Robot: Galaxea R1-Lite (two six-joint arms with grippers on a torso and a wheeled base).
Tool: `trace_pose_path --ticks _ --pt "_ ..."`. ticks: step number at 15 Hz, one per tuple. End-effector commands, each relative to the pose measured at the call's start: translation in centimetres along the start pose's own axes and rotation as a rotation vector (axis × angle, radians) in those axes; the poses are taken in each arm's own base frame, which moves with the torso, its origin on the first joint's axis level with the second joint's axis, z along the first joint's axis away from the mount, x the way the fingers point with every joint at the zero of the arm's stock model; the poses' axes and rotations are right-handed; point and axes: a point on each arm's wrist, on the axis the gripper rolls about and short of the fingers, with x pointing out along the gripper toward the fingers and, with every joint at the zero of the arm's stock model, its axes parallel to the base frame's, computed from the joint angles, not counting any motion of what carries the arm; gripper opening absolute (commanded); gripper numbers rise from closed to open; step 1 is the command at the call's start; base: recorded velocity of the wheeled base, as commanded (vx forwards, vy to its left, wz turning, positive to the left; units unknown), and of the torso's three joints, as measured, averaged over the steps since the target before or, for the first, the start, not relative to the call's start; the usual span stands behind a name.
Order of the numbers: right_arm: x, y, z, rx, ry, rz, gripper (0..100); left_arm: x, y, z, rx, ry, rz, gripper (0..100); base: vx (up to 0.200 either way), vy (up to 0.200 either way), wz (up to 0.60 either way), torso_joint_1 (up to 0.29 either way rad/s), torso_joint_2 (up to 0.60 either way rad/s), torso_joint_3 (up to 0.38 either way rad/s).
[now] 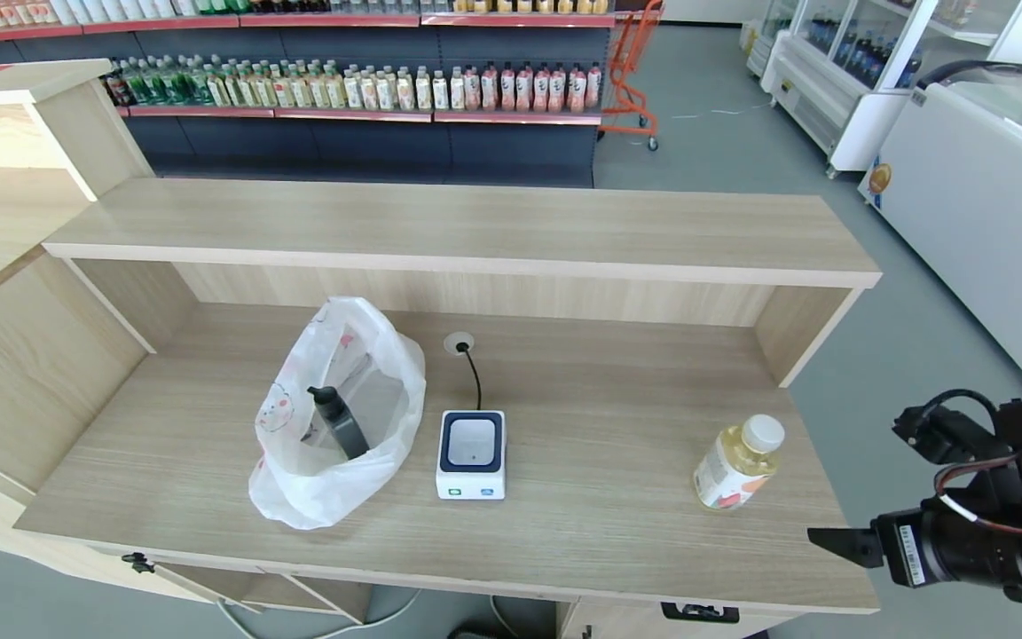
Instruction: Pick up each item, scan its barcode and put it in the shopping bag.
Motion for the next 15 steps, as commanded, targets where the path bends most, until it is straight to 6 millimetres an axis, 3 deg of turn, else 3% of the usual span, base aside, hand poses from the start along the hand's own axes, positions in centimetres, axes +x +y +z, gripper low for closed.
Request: trace_pose_path --ticks 1,6,12,15 --pt "2.1 0.0 -1.9 -0.037 0.073 0.018 100 0.0 0.0 0.0 0.000 -0.001 0.000 100 0.000 0.000 0.00 0.000 0.00 0.000" --pt "6.9 -0.4 -2.5 -0.065 -0.045 0.000 100 0.0 0.0 0.0 0.000 -0.001 0.000 100 0.000 0.000 0.00 0.000 0.00 0.000" --pt "10.6 -0.1 -2.4 -0.090 -0.148 0.011 100 0.0 0.0 0.0 0.000 -0.001 0.000 100 0.000 0.000 0.00 0.000 0.00 0.000" --pt "12.4 1.2 -2.1 -0.131 -0.229 0.050 100 0.0 0.0 0.0 0.000 -0.001 0.000 100 0.000 0.000 0.00 0.000 0.00 0.000"
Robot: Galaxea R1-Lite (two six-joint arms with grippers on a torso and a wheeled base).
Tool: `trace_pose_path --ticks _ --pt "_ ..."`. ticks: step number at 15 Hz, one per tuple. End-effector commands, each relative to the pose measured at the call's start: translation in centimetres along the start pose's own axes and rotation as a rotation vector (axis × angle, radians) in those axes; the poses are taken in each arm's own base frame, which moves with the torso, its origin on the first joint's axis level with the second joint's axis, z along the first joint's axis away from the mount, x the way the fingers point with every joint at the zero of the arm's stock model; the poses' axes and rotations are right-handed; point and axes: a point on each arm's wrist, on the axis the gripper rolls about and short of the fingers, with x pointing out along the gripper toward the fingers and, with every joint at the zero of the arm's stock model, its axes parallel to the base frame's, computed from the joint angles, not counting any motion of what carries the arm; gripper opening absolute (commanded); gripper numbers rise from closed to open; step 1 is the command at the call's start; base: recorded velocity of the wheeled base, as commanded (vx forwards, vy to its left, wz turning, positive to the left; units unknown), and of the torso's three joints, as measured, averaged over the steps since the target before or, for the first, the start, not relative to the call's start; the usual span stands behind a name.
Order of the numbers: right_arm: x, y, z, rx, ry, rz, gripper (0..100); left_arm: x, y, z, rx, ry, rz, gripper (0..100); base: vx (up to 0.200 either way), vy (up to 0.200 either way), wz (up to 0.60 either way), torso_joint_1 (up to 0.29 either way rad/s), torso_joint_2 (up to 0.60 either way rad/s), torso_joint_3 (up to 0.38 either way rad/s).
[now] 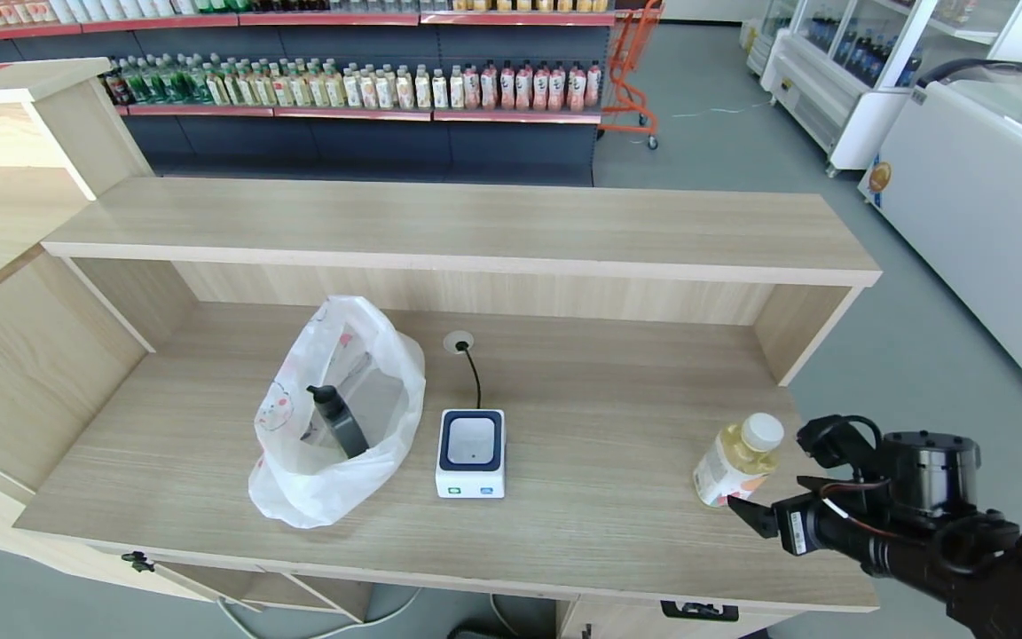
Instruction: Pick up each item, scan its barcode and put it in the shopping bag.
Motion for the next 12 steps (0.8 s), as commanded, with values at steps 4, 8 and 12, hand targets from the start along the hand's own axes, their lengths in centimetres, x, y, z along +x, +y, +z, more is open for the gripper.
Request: trace_pose_path --ticks 4,8,12 --pt "3.5 1.2 -2.4 -0.067 -0.042 0.028 100 0.0 0.0 0.0 0.000 -0.001 0.000 100 0.000 0.000 0.00 0.000 0.00 0.000" --pt "5.1 1.3 -2.6 -0.071 -0.065 0.029 100 0.0 0.0 0.0 0.000 -0.001 0.000 100 0.000 0.000 0.00 0.000 0.00 0.000" --pt "6.9 1.3 -1.7 -0.071 -0.128 0.028 100 0.0 0.0 0.0 0.000 -0.001 0.000 100 0.000 0.000 0.00 0.000 0.00 0.000"
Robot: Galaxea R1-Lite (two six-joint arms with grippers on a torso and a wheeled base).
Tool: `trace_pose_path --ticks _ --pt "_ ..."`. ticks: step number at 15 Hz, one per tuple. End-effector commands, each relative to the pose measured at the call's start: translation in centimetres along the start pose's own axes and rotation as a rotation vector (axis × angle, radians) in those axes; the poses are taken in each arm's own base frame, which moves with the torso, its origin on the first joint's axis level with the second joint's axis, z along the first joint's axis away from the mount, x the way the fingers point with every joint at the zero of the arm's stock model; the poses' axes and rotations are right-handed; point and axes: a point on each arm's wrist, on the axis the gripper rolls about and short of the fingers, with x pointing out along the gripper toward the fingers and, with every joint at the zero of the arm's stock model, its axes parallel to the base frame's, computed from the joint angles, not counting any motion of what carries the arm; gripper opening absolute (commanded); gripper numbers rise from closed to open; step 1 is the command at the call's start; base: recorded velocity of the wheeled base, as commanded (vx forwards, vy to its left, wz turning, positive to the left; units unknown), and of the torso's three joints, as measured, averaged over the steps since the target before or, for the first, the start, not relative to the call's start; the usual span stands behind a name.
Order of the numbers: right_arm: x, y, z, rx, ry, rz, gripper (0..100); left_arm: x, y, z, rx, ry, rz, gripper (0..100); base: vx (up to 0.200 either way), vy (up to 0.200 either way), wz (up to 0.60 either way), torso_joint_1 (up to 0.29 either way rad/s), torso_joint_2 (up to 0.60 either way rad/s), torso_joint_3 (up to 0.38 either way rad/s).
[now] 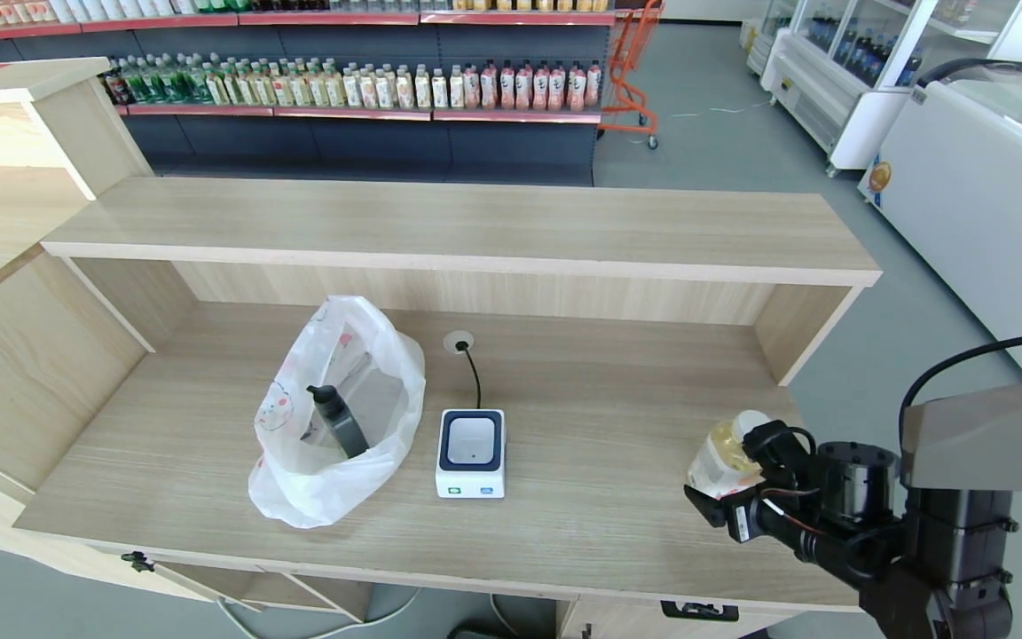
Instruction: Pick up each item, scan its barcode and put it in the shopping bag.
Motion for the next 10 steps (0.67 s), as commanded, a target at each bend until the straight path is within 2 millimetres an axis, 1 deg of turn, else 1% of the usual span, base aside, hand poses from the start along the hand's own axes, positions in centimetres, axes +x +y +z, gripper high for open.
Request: trace_pose_path --ticks 1,2,6,9,10 --pt "1.4 0.0 0.2 -0.002 -0.032 0.000 100 0.0 0.0 0.0 -0.001 -0.001 0.000 100 0.000 0.000 0.00 0.000 0.00 0.000" --pt "2.0 -0.1 0.6 -0.005 -0.057 -0.003 100 0.0 0.0 0.0 -0.001 -0.001 0.000 100 0.000 0.000 0.00 0.000 0.00 0.000" --pt "3.5 -0.3 1.5 -0.022 -0.120 -0.006 100 0.0 0.0 0.0 -0.001 -0.001 0.000 100 0.000 0.000 0.00 0.000 0.00 0.000" --pt "4.7 0.2 2.0 -0.028 -0.154 0.004 100 0.0 0.0 0.0 -0.001 -0.001 0.000 100 0.000 0.000 0.00 0.000 0.00 0.000" --pt "4.9 0.2 2.2 -0.031 -0.166 0.003 0 0.0 0.0 0.0 -0.001 -0.001 0.000 100 0.000 0.000 0.00 0.000 0.00 0.000"
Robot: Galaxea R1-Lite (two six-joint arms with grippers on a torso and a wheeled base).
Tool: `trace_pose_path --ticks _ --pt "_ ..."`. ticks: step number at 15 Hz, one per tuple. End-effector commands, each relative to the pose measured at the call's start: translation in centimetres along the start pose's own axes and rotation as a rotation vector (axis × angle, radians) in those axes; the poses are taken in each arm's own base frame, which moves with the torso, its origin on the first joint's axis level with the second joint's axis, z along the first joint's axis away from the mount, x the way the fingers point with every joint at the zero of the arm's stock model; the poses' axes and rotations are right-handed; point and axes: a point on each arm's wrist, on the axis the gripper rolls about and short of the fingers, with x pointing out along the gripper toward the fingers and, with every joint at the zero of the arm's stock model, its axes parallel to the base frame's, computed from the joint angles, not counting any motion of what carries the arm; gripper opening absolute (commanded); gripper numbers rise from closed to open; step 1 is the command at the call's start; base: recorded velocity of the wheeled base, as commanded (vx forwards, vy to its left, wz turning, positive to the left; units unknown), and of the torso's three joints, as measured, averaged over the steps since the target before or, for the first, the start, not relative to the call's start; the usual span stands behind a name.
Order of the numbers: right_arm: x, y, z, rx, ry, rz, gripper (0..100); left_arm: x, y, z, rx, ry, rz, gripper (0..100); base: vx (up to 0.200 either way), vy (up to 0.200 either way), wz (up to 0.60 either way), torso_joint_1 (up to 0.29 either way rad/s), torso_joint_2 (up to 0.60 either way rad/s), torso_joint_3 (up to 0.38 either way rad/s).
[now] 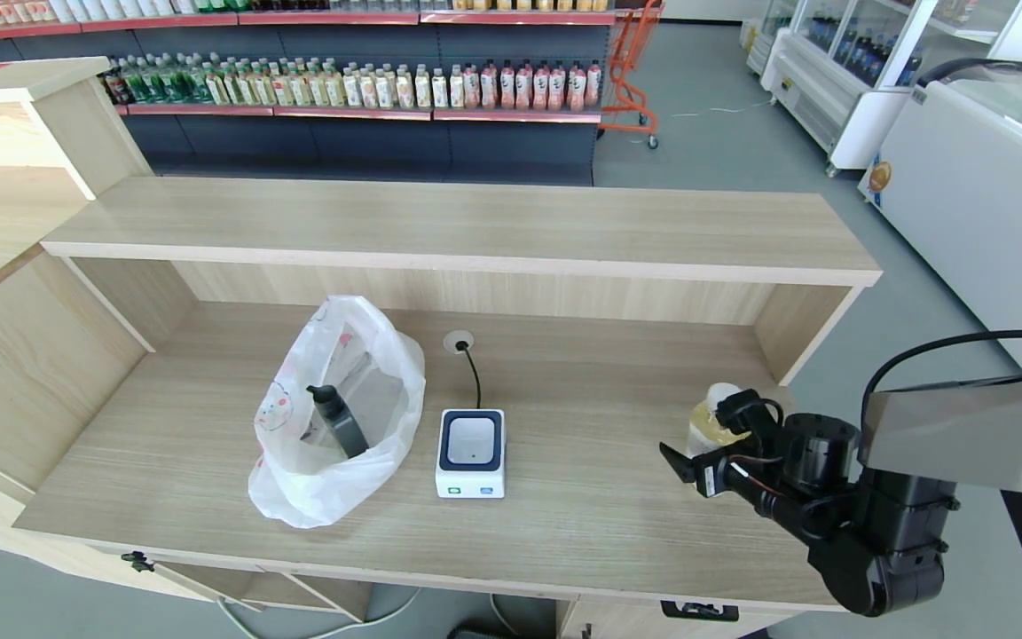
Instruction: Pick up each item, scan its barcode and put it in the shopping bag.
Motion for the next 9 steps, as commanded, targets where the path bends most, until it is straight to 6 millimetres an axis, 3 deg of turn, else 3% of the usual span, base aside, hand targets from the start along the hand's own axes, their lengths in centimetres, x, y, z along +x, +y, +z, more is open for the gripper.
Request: trace_pose_path --ticks 1,9 --pt "0.71 0.18 0.31 -0.007 -0.027 0.004 0 0.00 0.00 0.00 0.000 -0.001 0.000 100 0.000 0.000 0.00 0.000 0.00 0.000" --pt "0.75 0.57 -0.01 -0.099 -0.016 0.013 0 0.00 0.00 0.00 0.000 -0.001 0.000 100 0.000 0.000 0.00 0.000 0.00 0.000"
